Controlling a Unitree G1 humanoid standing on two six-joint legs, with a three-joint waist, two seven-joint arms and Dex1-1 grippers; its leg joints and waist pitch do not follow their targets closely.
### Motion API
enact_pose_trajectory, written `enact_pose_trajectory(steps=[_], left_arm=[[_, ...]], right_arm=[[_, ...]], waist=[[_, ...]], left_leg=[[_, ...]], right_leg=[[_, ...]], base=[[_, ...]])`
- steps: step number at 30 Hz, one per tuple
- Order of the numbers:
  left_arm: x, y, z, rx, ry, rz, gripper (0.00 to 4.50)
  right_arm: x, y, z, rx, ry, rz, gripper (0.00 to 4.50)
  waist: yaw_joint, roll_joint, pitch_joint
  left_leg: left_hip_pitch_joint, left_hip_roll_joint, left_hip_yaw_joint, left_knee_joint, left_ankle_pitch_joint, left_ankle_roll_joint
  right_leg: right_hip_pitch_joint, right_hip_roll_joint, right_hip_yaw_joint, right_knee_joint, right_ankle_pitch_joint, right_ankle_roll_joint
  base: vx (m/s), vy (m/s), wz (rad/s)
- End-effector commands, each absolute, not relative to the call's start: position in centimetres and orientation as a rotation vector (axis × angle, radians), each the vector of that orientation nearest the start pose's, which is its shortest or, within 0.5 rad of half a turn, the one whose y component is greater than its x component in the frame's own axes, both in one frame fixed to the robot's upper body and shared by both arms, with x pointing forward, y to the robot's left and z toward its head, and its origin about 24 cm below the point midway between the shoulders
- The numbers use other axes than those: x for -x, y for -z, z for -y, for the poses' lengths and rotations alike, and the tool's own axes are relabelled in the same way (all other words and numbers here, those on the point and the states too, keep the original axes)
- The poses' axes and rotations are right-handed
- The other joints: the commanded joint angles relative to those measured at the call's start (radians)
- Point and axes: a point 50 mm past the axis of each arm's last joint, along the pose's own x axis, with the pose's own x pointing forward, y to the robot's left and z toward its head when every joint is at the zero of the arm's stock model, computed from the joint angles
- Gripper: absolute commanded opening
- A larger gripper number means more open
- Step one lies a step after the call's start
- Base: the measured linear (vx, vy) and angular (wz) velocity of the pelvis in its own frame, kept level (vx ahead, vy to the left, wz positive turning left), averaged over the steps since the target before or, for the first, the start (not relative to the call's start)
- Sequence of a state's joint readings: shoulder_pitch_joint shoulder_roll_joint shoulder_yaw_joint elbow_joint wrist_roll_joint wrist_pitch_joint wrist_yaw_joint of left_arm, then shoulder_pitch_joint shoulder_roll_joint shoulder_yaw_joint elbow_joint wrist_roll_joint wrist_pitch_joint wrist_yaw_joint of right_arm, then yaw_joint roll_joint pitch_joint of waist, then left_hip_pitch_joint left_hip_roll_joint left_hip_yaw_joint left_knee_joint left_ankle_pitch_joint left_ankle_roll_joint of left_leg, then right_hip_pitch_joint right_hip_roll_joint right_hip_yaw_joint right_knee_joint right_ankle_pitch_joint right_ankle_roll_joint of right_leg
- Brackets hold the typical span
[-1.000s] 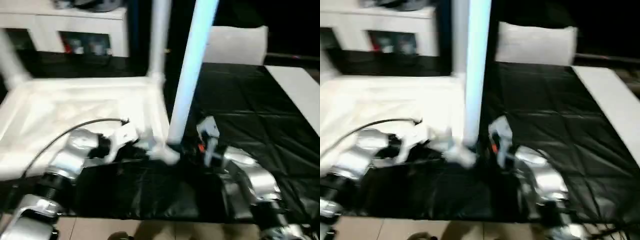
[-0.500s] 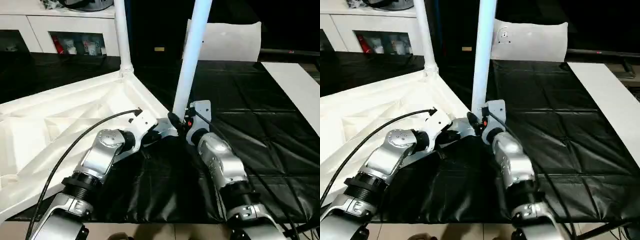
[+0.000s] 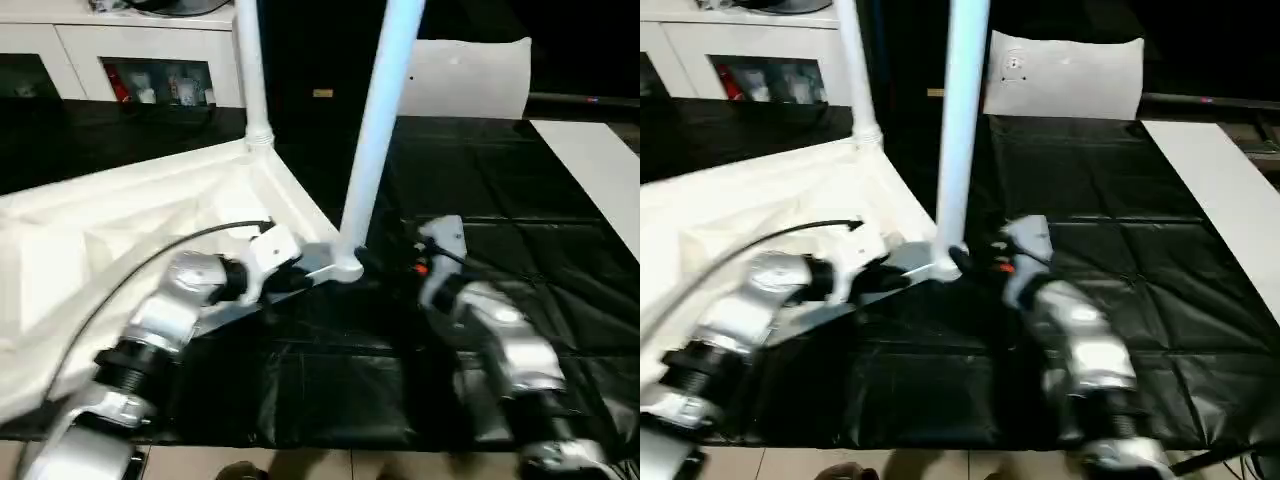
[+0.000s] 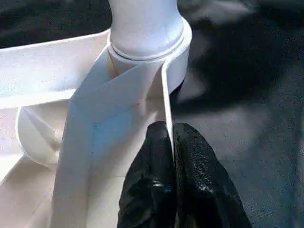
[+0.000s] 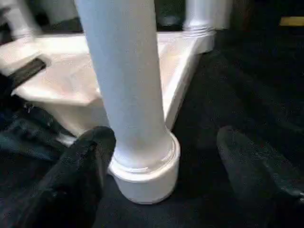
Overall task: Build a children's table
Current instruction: Rotate leg to tighten
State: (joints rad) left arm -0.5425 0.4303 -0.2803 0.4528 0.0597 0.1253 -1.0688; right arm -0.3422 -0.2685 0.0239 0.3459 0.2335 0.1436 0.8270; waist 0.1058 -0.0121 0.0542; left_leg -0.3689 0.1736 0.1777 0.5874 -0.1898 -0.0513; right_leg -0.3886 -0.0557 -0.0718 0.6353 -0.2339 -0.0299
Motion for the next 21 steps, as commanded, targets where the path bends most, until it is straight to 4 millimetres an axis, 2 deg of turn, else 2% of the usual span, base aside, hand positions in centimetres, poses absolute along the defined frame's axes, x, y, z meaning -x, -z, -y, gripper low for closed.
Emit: enact_pose_trajectory(steps=[1,5,9,11,13,15,21], left_arm=[[-31.3,-6.4,-14.5,-0.578,1.299,-0.408,0.00],[-30.6,-6.7,-15.1,-0.597,1.472,-0.424,0.00],[-30.2,-6.8,-15.0,-0.620,1.558,-0.438,0.00],[-30.0,-6.9,-14.8,-0.647,1.632,-0.444,0.00],[-29.9,-6.9,-14.7,-0.659,1.663,-0.444,0.00],[-29.9,-6.9,-14.6,-0.663,1.674,-0.444,0.00],[-29.8,-6.9,-14.0,-0.691,1.754,-0.437,0.00]], right_arm=[[-29.7,-5.9,15.4,0.008,-0.952,-0.142,4.15],[-28.5,-6.4,15.8,0.052,-1.197,-0.185,4.15],[-28.2,-6.5,15.5,0.064,-1.297,-0.216,4.15],[-28.0,-6.3,15.1,0.098,-1.369,-0.246,3.87],[-28.0,-6.2,14.8,0.111,-1.395,-0.259,3.87],[-28.0,-6.1,14.7,0.107,-1.407,-0.265,3.59],[-27.9,-6.1,14.1,0.072,-1.507,-0.308,3.13]], waist=[[0.004,0.006,-0.062],[0.020,0.007,-0.060],[0.035,0.007,-0.061],[0.044,0.006,-0.062],[0.046,0.006,-0.062],[0.053,0.006,-0.061],[0.060,0.002,-0.064]], left_leg=[[0.011,0.066,-0.025,-0.060,-0.100,0.079],[0.016,0.071,-0.023,-0.062,-0.137,0.068],[0.016,0.074,-0.023,-0.061,-0.137,0.066],[0.018,0.075,-0.022,-0.061,-0.139,0.059],[0.017,0.075,-0.023,-0.062,-0.141,0.053],[0.019,0.075,-0.023,-0.063,-0.153,0.044],[0.016,0.074,-0.024,-0.061,-0.135,0.046]], right_leg=[[0.056,-0.104,0.063,-0.073,0.047,-0.220],[0.054,-0.105,0.062,-0.078,-0.025,-0.221],[0.051,-0.107,0.061,-0.076,-0.033,-0.225],[0.048,-0.109,0.062,-0.075,-0.041,-0.228],[0.048,-0.110,0.062,-0.076,-0.050,-0.226],[0.047,-0.111,0.062,-0.078,-0.074,-0.221],[0.049,-0.110,0.061,-0.073,-0.058,-0.216]], base=[[0.000,0.000,0.00],[0.000,0.000,0.00],[0.000,0.000,0.00],[0.000,0.000,0.00],[0.000,0.000,0.00],[0.000,0.000,0.00],[0.000,0.000,0.00]])
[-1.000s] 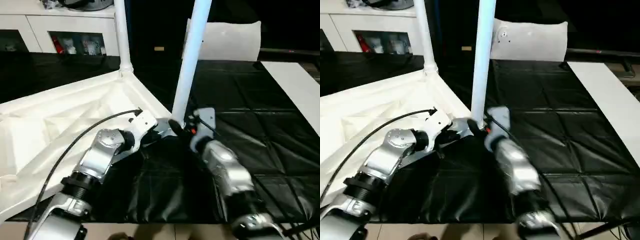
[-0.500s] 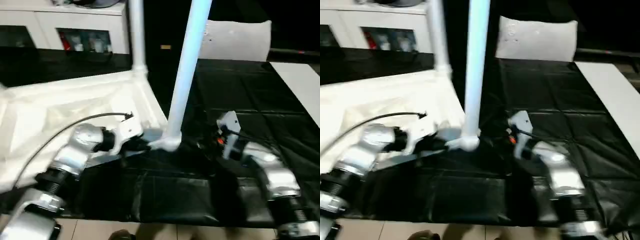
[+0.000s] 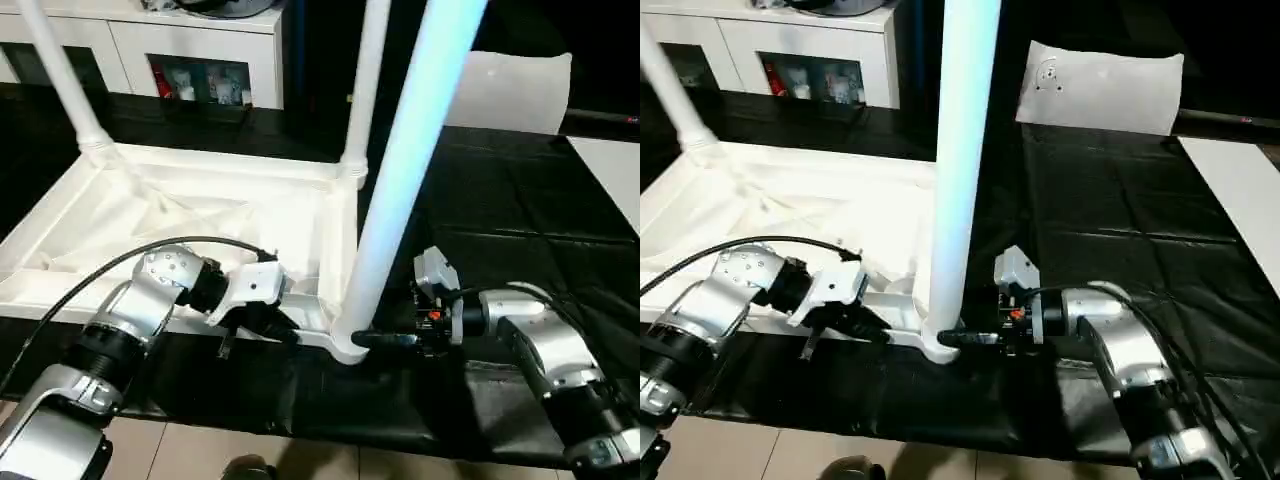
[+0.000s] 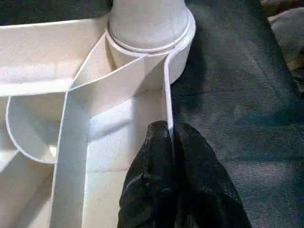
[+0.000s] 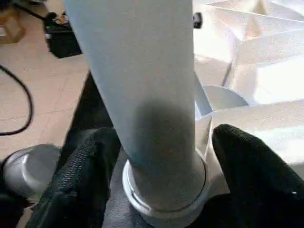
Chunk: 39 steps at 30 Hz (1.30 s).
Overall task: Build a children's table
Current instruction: Rotate leg to tighten
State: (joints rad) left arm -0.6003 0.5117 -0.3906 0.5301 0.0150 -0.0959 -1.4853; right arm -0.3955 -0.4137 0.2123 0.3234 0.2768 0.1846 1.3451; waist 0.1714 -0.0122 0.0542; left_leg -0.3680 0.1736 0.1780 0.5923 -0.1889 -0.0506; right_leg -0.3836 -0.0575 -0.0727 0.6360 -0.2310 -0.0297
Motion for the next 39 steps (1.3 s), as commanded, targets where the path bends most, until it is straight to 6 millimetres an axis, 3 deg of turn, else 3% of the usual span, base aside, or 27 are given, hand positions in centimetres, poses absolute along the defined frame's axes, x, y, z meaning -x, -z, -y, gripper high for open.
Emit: enact_pose_trajectory(steps=[1,12,24,28,29,30,32,33,35,37,39], left_arm=[[-29.8,-6.9,-13.9,-0.694,1.758,-0.437,0.00],[-29.8,-6.8,-14.0,-0.699,1.769,-0.440,0.00],[-30.1,-6.5,-14.1,-0.642,1.688,-0.426,0.00],[-31.1,-6.5,-13.3,-0.580,1.539,-0.368,0.00],[-31.7,-6.2,-12.9,-0.548,1.438,-0.375,0.00],[-31.7,-6.2,-12.9,-0.548,1.438,-0.375,0.00],[-32.4,-5.8,-12.1,-0.455,1.322,-0.386,0.00],[-32.5,-5.8,-11.7,-0.430,1.292,-0.387,0.00],[-33.4,-5.7,-10.7,-0.394,1.176,-0.390,0.00],[-33.7,-5.7,-10.2,-0.382,1.125,-0.387,0.00],[-34.2,-5.8,-9.6,-0.368,1.048,-0.372,0.00]], right_arm=[[-27.9,-6.1,14.1,0.070,-1.513,-0.313,3.13],[-27.7,-5.6,13.8,0.042,-1.555,-0.361,2.12],[-27.2,-5.1,13.0,-0.042,-1.532,-0.374,2.01],[-27.1,-4.3,12.2,-0.060,-1.422,-0.359,2.01],[-27.4,-3.6,11.3,-0.078,-1.303,-0.359,2.01],[-27.4,-3.6,11.3,-0.078,-1.303,-0.359,2.00],[-28.0,-2.8,9.9,-0.141,-1.135,-0.381,2.00],[-28.2,-2.6,9.4,-0.170,-1.094,-0.389,2.00],[-28.8,-2.4,7.9,-0.210,-0.998,-0.401,2.00],[-29.0,-2.2,7.3,-0.211,-0.959,-0.413,2.00],[-29.5,-1.9,6.5,-0.206,-0.881,-0.429,2.00]], waist=[[-0.005,0.003,-0.065],[-0.001,0.006,-0.066],[-0.001,0.006,-0.065],[-0.002,0.006,-0.059],[-0.002,0.004,-0.056],[-0.007,0.003,-0.049],[-0.018,0.004,-0.043],[-0.027,0.004,-0.037],[-0.042,0.001,-0.037],[-0.053,0.003,-0.040],[-0.070,0.010,-0.046]], left_leg=[[0.015,0.075,-0.024,-0.066,-0.129,0.047],[0.014,0.075,-0.025,-0.065,-0.134,0.040],[0.014,0.075,-0.025,-0.066,-0.136,0.037],[0.018,0.074,-0.025,-0.070,-0.182,0.018],[0.023,0.072,-0.026,-0.071,-0.215,0.007],[0.023,0.072,-0.029,-0.078,-0.245,-0.007],[0.024,0.069,-0.037,-0.086,-0.295,-0.028],[0.036,0.069,-0.041,-0.088,-0.352,-0.042],[0.039,0.064,-0.049,-0.088,-0.389,-0.052],[0.037,0.067,-0.054,-0.094,-0.398,-0.056],[0.035,0.071,-0.055,-0.104,-0.392,-0.057]], right_leg=[[0.044,-0.109,0.062,-0.073,-0.053,-0.217],[0.044,-0.109,0.061,-0.074,-0.060,-0.214],[0.044,-0.109,0.061,-0.073,-0.052,-0.218],[0.039,-0.112,0.064,-0.085,-0.151,-0.203],[0.037,-0.115,0.065,-0.093,-0.218,-0.191],[0.035,-0.116,0.065,-0.100,-0.299,-0.173],[0.036,-0.120,0.063,-0.112,-0.444,-0.131],[0.025,-0.124,0.062,-0.126,-0.551,-0.107],[0.027,-0.129,0.056,-0.139,-0.642,-0.074],[0.032,-0.130,0.051,-0.142,-0.621,-0.069],[0.039,-0.124,0.050,-0.135,-0.503,-0.094]], base=[[0.000,0.000,0.00],[0.000,0.000,0.00],[0.000,0.000,0.00],[0.000,0.000,0.00],[0.000,0.000,0.00],[0.000,0.000,0.00],[0.000,0.000,0.00],[0.000,0.000,0.00],[0.000,0.000,0.00],[0.000,0.000,0.00],[0.000,0.000,0.00]])
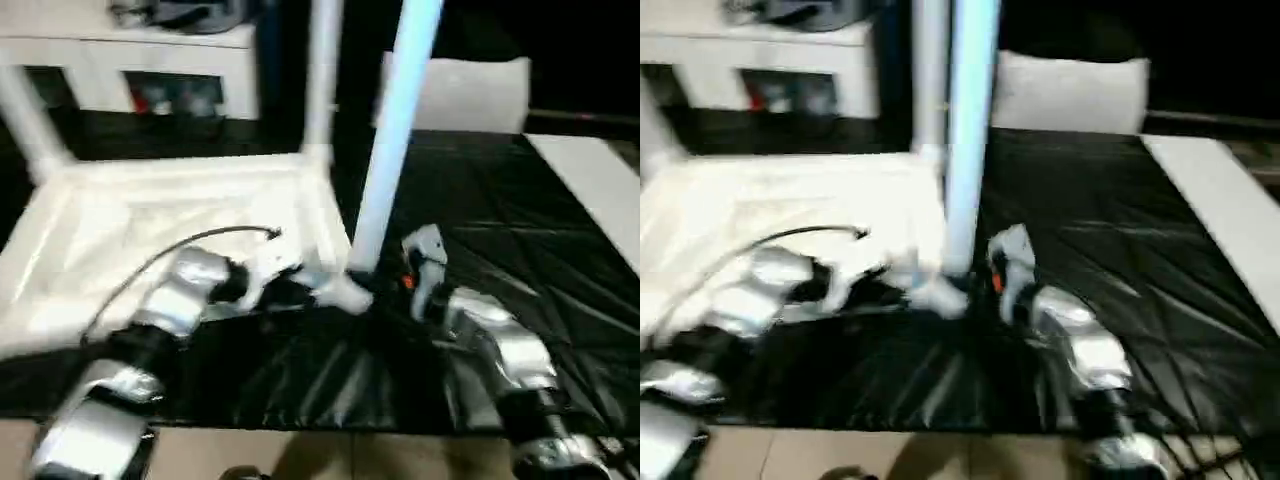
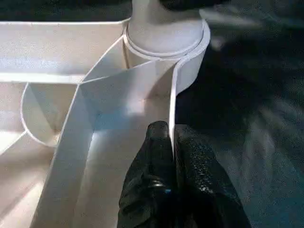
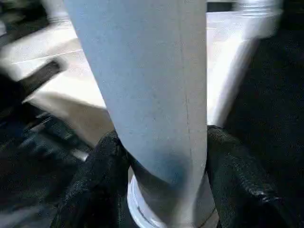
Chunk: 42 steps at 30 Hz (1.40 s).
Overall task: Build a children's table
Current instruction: Rotate leg to tighten, then rotate table base
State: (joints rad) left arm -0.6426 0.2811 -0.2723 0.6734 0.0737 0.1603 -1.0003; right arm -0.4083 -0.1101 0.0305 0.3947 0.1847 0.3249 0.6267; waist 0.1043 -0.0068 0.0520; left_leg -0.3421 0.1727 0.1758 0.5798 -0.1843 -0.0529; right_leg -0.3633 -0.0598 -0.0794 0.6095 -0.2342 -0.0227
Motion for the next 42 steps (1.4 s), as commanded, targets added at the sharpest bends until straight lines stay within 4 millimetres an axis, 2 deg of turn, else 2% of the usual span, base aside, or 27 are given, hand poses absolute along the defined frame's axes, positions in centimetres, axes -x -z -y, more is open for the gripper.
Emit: enact_pose_trajectory(steps=[1,2,3,5,6,7,8,10,11,12,14,16,17,20,22,24,26,28,31,33,34,35,36,37,38,39,42], left_arm=[[-34.5,-5.9,-9.2,-0.362,1.003,-0.363,0.00],[-34.7,-6.0,-8.8,-0.353,0.961,-0.355,0.00],[-34.8,-6.1,-8.5,-0.358,0.935,-0.347,0.00],[-34.7,-6.0,-7.9,-0.359,0.910,-0.349,0.00],[-34.7,-6.0,-7.8,-0.365,0.902,-0.349,0.00],[-34.7,-6.0,-7.7,-0.371,0.895,-0.348,0.00],[-34.7,-6.0,-7.7,-0.378,0.891,-0.348,0.00],[-34.6,-5.9,-7.8,-0.400,0.891,-0.349,0.00],[-34.5,-5.8,-8.1,-0.420,0.903,-0.354,0.00],[-34.5,-5.8,-8.1,-0.420,0.903,-0.354,0.00],[-34.3,-5.7,-8.4,-0.431,0.929,-0.354,0.00],[-34.1,-5.6,-8.9,-0.448,0.968,-0.350,0.00],[-34.0,-5.5,-9.3,-0.453,0.982,-0.357,0.00],[-33.7,-5.4,-10.2,-0.476,1.016,-0.357,0.00],[-33.6,-5.4,-10.8,-0.492,1.041,-0.361,0.00],[-33.5,-5.4,-11.2,-0.519,1.078,-0.359,0.00],[-33.4,-5.5,-11.9,-0.558,1.125,-0.345,0.00],[-33.4,-5.7,-12.0,-0.569,1.136,-0.336,0.00],[-33.7,-6.0,-12.4,-0.574,1.109,-0.313,0.00],[-33.7,-6.4,-12.4,-0.514,1.099,-0.300,0.00],[-33.7,-6.8,-12.2,-0.451,1.097,-0.276,0.28],[-33.7,-7.1,-12.2,-0.422,1.094,-0.263,0.55],[-33.5,-7.2,-12.1,-0.403,1.100,-0.258,0.55],[-33.3,-7.4,-12.1,-0.387,1.114,-0.252,0.55],[-32.8,-7.6,-12.3,-0.363,1.130,-0.244,0.58],[-32.8,-7.6,-12.3,-0.363,1.130,-0.244,0.83],[-31.5,-7.7,-13.3,-0.323,1.118,-0.259,1.00]], right_arm=[[-29.7,-1.8,6.2,-0.203,-0.826,-0.437,2.00],[-30.0,-1.6,5.9,-0.201,-0.767,-0.451,2.00],[-30.3,-1.4,5.6,-0.195,-0.725,-0.464,2.00],[-30.7,-1.3,5.4,-0.152,-0.677,-0.464,2.00],[-30.8,-1.3,5.3,-0.155,-0.667,-0.455,2.34],[-30.9,-1.4,5.3,-0.162,-0.658,-0.445,2.34],[-31.0,-1.5,5.3,-0.177,-0.649,-0.433,2.68],[-31.4,-2.0,5.9,-0.204,-0.616,-0.375,2.69],[-31.3,-2.4,6.4,-0.204,-0.624,-0.331,2.90],[-31.3,-2.4,6.4,-0.204,-0.624,-0.331,2.90],[-31.2,-2.7,7.0,-0.200,-0.631,-0.297,3.16],[-30.8,-3.0,8.0,-0.191,-0.673,-0.256,3.20],[-30.5,-3.2,8.5,-0.182,-0.700,-0.236,3.40],[-30.0,-3.4,10.5,-0.138,-0.728,-0.197,3.57],[-29.5,-3.6,11.9,-0.117,-0.753,-0.181,3.63],[-28.8,-3.8,13.3,-0.094,-0.787,-0.170,3.87],[-27.5,-4.2,14.9,-0.075,-0.859,-0.172,4.08],[-26.9,-4.5,15.3,-0.081,-0.899,-0.171,4.19],[-26.0,-5.4,15.1,-0.151,-0.970,-0.148,4.45],[-25.8,-6.2,14.4,-0.199,-1.002,-0.122,4.49],[-25.8,-6.9,13.6,-0.233,-1.028,-0.095,4.49],[-25.8,-7.2,13.2,-0.246,-1.037,-0.084,4.50],[-25.9,-7.4,12.9,-0.252,-1.040,-0.075,4.50],[-26.0,-7.8,12.4,-0.261,-1.044,-0.061,4.50],[-26.3,-8.3,11.7,-0.275,-1.048,-0.042,4.50],[-26.3,-8.3,11.7,-0.275,-1.048,-0.042,4.50],[-26.8,-9.3,10.2,-0.307,-1.040,-0.020,4.50]], waist=[[-0.005,0.003,-0.044],[-0.008,0.003,-0.042],[-0.012,-0.001,-0.040],[-0.015,-0.003,-0.039],[-0.015,-0.002,-0.038],[-0.015,0.000,-0.038],[-0.014,-0.001,-0.038],[-0.014,-0.001,-0.040],[-0.013,0.002,-0.041],[-0.012,0.001,-0.044],[-0.011,-0.001,-0.045],[-0.009,0.001,-0.048],[-0.007,-0.002,-0.052],[-0.007,-0.004,-0.060],[-0.006,-0.003,-0.063],[-0.001,-0.003,-0.067],[0.005,-0.004,-0.068],[0.008,-0.007,-0.067],[0.007,-0.003,-0.060],[0.006,-0.002,-0.057],[0.006,-0.001,-0.058],[0.005,0.000,-0.058],[0.004,0.000,-0.058],[0.006,0.002,-0.061],[0.006,0.002,-0.060],[0.008,0.002,-0.062],[0.009,0.004,-0.061]], left_leg=[[0.007,0.072,-0.052,-0.094,-0.389,-0.053],[0.010,0.071,-0.049,-0.094,-0.392,-0.053],[0.015,0.068,-0.046,-0.092,-0.402,-0.052],[0.017,0.065,-0.045,-0.088,-0.395,-0.042],[0.017,0.065,-0.044,-0.089,-0.389,-0.036],[0.015,0.065,-0.045,-0.089,-0.388,-0.034],[0.017,0.065,-0.044,-0.090,-0.389,-0.029],[0.015,0.066,-0.043,-0.090,-0.380,-0.022],[0.015,0.067,-0.043,-0.091,-0.373,-0.020],[0.012,0.068,-0.041,-0.091,-0.353,-0.017],[0.010,0.067,-0.036,-0.090,-0.330,-0.006],[0.004,0.067,-0.036,-0.088,-0.303,0.005],[0.001,0.068,-0.035,-0.084,-0.277,0.017],[-0.016,0.065,-0.030,-0.075,-0.183,0.049],[-0.017,0.063,-0.026,-0.067,-0.136,0.066],[-0.019,0.066,-0.023,-0.060,-0.094,0.087],[-0.022,0.065,-0.023,-0.057,-0.076,0.103],[-0.023,0.064,-0.022,-0.056,-0.081,0.116],[-0.021,0.064,-0.023,-0.059,-0.143,0.108],[-0.017,0.067,-0.023,-0.064,-0.174,0.082],[-0.017,0.070,-0.025,-0.066,-0.177,0.076],[-0.016,0.073,-0.026,-0.068,-0.172,0.067],[-0.018,0.073,-0.028,-0.070,-0.169,0.065],[-0.014,0.075,-0.027,-0.068,-0.161,0.057],[-0.015,0.075,-0.025,-0.068,-0.160,0.053],[-0.015,0.075,-0.026,-0.068,-0.152,0.049],[-0.016,0.074,-0.026,-0.069,-0.153,0.041]], right_leg=[[0.020,-0.120,0.057,-0.107,-0.470,-0.108],[0.014,-0.118,0.060,-0.106,-0.439,-0.120],[0.010,-0.120,0.063,-0.109,-0.445,-0.126],[0.007,-0.121,0.067,-0.110,-0.463,-0.126],[0.007,-0.121,0.069,-0.112,-0.468,-0.121],[0.008,-0.121,0.070,-0.112,-0.467,-0.119],[0.006,-0.121,0.072,-0.114,-0.463,-0.115],[0.007,-0.121,0.074,-0.112,-0.434,-0.121],[0.007,-0.120,0.076,-0.109,-0.405,-0.126],[0.010,-0.117,0.077,-0.104,-0.355,-0.133],[0.011,-0.116,0.078,-0.100,-0.313,-0.147],[0.017,-0.115,0.078,-0.096,-0.284,-0.152],[0.020,-0.116,0.078,-0.094,-0.257,-0.156],[0.028,-0.113,0.075,-0.080,-0.136,-0.174],[0.026,-0.109,0.073,-0.073,-0.062,-0.194],[0.028,-0.104,0.070,-0.063,0.016,-0.208],[0.030,-0.102,0.069,-0.058,0.062,-0.211],[0.030,-0.101,0.067,-0.058,0.074,-0.212],[0.026,-0.103,0.065,-0.074,-0.048,-0.206],[0.023,-0.104,0.065,-0.084,-0.148,-0.190],[0.022,-0.105,0.065,-0.083,-0.160,-0.188],[0.020,-0.104,0.066,-0.080,-0.155,-0.191],[0.020,-0.104,0.065,-0.079,-0.149,-0.192],[0.018,-0.108,0.067,-0.075,-0.125,-0.206],[0.014,-0.104,0.067,-0.073,-0.100,-0.219],[0.017,-0.106,0.068,-0.065,-0.076,-0.228],[0.017,-0.106,0.068,-0.062,-0.072,-0.228]], base=[[0.000,0.000,0.00],[0.000,0.000,0.00],[0.000,0.000,0.00],[0.000,0.000,0.00],[0.000,0.000,0.00],[0.000,0.000,0.00],[0.000,0.000,0.00],[0.000,0.000,0.00],[0.000,0.000,0.00],[0.000,0.000,0.00],[0.000,0.000,0.00],[0.000,0.000,0.00],[0.000,0.000,0.00],[0.000,0.000,0.00],[0.000,0.000,0.00],[0.000,0.000,0.00],[0.000,0.000,0.00],[0.000,0.000,0.00],[0.000,0.000,0.00],[0.000,0.000,0.00],[0.000,0.000,0.00],[0.000,0.000,0.00],[0.000,0.000,0.00],[0.000,0.000,0.00],[0.000,0.000,0.00],[0.000,0.000,0.00],[0.000,0.000,0.00]])
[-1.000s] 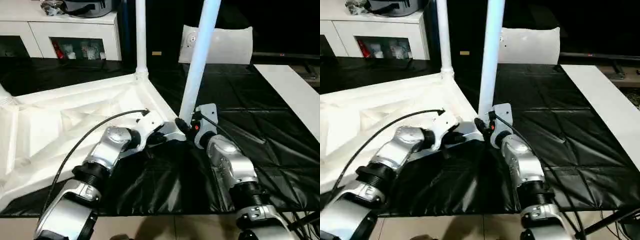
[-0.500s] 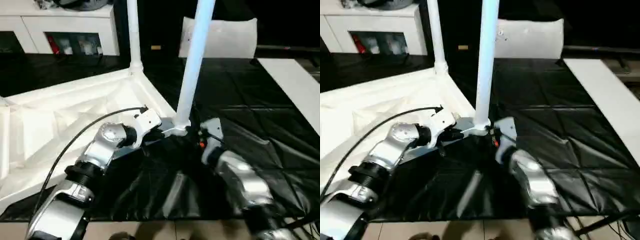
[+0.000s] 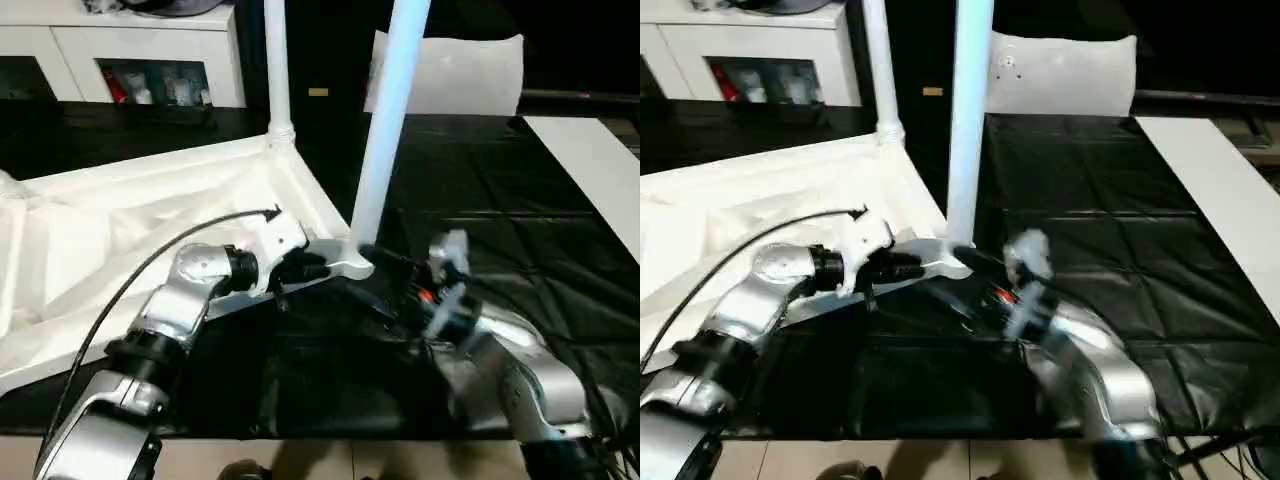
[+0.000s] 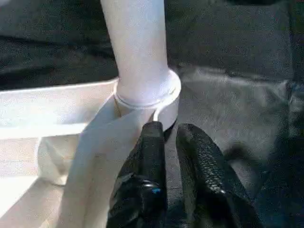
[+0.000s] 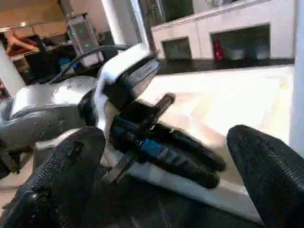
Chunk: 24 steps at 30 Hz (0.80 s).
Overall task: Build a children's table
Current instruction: Rotate table base
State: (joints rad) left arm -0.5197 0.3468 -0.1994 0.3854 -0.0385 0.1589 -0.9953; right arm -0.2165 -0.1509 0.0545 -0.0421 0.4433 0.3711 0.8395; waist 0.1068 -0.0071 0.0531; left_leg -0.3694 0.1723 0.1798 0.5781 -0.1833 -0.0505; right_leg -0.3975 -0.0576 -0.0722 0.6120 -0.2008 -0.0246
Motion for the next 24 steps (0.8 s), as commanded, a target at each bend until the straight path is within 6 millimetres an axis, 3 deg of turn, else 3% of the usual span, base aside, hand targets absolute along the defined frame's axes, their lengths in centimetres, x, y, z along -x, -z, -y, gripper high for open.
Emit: enact_pose_trajectory(steps=[1,2,4,5,6,7,11,12,14,17,19,24], left_arm=[[-31.3,-7.7,-13.5,-0.318,1.113,-0.269,1.00],[-30.6,-7.6,-14.1,-0.308,1.102,-0.285,1.26],[-28.5,-7.6,-15.6,-0.259,1.052,-0.318,1.37],[-27.6,-7.8,-16.1,-0.237,1.037,-0.327,1.42],[-26.8,-7.9,-16.5,-0.219,1.021,-0.332,1.47],[-26.8,-7.9,-16.5,-0.219,1.021,-0.332,1.57],[-23.6,-8.1,-17.9,-0.192,0.943,-0.387,2.00],[-23.4,-8.0,-18.0,-0.192,0.935,-0.394,2.00],[-22.2,-7.4,-19.1,-0.239,0.837,-0.464,2.30],[-21.6,-6.5,-20.5,-0.302,0.701,-0.536,2.48],[-21.4,-6.2,-21.0,-0.306,0.645,-0.557,2.48],[-21.4,-6.1,-21.5,-0.361,0.564,-0.572,2.48]], right_arm=[[-26.9,-9.5,9.9,-0.314,-1.037,-0.022,4.50],[-27.1,-9.7,9.4,-0.312,-1.032,-0.022,4.50],[-27.7,-9.9,7.8,-0.299,-1.024,-0.033,4.50],[-27.8,-9.9,7.2,-0.301,-1.022,-0.037,4.50],[-28.0,-9.9,6.8,-0.302,-1.014,-0.042,4.50],[-28.0,-9.9,6.8,-0.302,-1.014,-0.042,4.50],[-28.7,-9.4,4.9,-0.277,-0.986,-0.085,4.50],[-28.8,-9.3,4.7,-0.274,-0.983,-0.091,4.50],[-29.5,-8.4,4.0,-0.225,-0.922,-0.150,4.50],[-31.1,-7.0,4.2,-0.184,-0.732,-0.222,4.50],[-31.8,-6.5,4.6,-0.175,-0.644,-0.227,4.50],[-33.0,-6.1,6.1,-0.202,-0.458,-0.235,4.50]], waist=[[0.001,0.003,-0.059],[0.001,0.006,-0.061],[-0.003,0.011,-0.058],[-0.011,0.011,-0.062],[-0.016,0.013,-0.055],[-0.017,0.016,-0.056],[-0.015,0.014,-0.049],[-0.018,0.013,-0.047],[-0.022,0.013,-0.044],[-0.028,0.011,-0.043],[-0.022,0.015,-0.045],[-0.021,0.018,-0.051]], left_leg=[[0.007,0.071,-0.029,-0.070,-0.155,0.037],[0.015,0.071,-0.026,-0.067,-0.158,0.031],[0.013,0.071,-0.027,-0.071,-0.171,0.021],[0.009,0.077,-0.032,-0.074,-0.171,0.002],[0.015,0.070,-0.025,-0.075,-0.197,0.003],[0.021,0.070,-0.025,-0.072,-0.211,-0.002],[0.018,0.071,-0.029,-0.079,-0.270,-0.022],[0.013,0.069,-0.032,-0.084,-0.268,-0.024],[0.019,0.067,-0.030,-0.083,-0.292,-0.029],[0.021,0.063,-0.030,-0.083,-0.297,-0.047],[0.027,0.063,-0.028,-0.080,-0.300,-0.050],[0.024,0.062,-0.029,-0.081,-0.284,-0.052]], right_leg=[[0.050,-0.105,0.060,-0.067,-0.119,-0.218],[0.047,-0.104,0.062,-0.068,-0.125,-0.213],[0.045,-0.100,0.062,-0.070,-0.138,-0.208],[0.051,-0.106,0.062,-0.057,-0.119,-0.219],[0.039,-0.093,0.062,-0.071,-0.155,-0.211],[0.036,-0.095,0.063,-0.070,-0.164,-0.214],[0.036,-0.095,0.067,-0.077,-0.260,-0.187],[0.039,-0.092,0.065,-0.078,-0.277,-0.174],[0.032,-0.090,0.068,-0.084,-0.314,-0.156],[0.027,-0.088,0.071,-0.087,-0.349,-0.135],[0.023,-0.089,0.073,-0.090,-0.340,-0.128],[0.030,-0.081,0.069,-0.075,-0.211,-0.136]], base=[[0.000,0.000,0.00],[0.000,0.000,0.00],[0.000,0.000,0.00],[0.000,0.000,0.00],[0.000,0.000,0.00],[0.000,0.000,0.00],[0.000,0.000,0.00],[0.000,0.000,0.00],[0.000,0.000,0.00],[0.000,0.000,0.00],[0.000,0.000,0.00],[0.000,0.000,0.00]])
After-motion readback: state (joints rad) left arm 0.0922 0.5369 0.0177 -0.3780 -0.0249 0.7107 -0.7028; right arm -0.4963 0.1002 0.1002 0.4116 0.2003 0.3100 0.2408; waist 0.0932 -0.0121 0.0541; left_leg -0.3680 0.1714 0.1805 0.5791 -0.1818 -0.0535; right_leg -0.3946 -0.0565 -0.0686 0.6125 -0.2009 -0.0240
